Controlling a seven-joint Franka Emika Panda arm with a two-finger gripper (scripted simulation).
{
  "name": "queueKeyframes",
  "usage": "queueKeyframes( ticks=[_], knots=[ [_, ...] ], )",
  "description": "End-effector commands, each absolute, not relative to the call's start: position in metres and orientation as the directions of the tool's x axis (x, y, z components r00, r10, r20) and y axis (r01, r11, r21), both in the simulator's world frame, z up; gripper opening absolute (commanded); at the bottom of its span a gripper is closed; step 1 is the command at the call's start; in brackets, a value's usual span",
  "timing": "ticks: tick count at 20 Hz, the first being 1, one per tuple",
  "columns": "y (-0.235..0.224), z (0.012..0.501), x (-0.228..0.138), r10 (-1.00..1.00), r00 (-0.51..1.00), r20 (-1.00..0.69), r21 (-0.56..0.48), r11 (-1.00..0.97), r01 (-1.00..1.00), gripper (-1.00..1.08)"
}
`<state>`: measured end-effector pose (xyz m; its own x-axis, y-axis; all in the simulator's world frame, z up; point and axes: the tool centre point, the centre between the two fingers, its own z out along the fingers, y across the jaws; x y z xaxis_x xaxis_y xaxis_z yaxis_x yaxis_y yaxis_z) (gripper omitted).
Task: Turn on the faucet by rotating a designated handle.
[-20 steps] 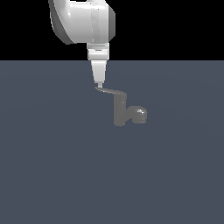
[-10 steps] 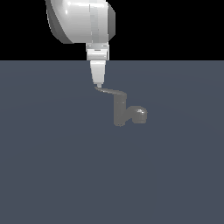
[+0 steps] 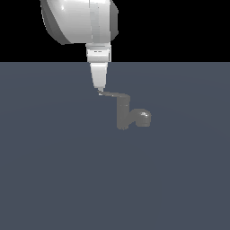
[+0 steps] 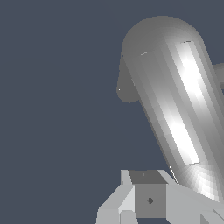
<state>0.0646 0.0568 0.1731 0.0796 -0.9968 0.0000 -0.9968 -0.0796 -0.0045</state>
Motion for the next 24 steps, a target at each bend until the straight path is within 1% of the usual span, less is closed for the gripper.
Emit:
queueKeyframes(
  ticks=[1,10,11,24],
  knots=[
    [0.058,0.173,0.055,-0.997,0.08,0.0,0.0,-0.08,-0.997,-1.0],
    [0.061,0.173,0.031,-0.997,0.08,0.0,0.0,-0.08,-0.997,-1.0],
    [0.059,0.174,0.036,-0.997,0.078,0.001,-0.005,-0.078,-0.997,-1.0],
    [0.032,0.174,-0.002,-0.997,0.079,0.0,-0.002,-0.079,-0.997,-1.0]
  ],
)
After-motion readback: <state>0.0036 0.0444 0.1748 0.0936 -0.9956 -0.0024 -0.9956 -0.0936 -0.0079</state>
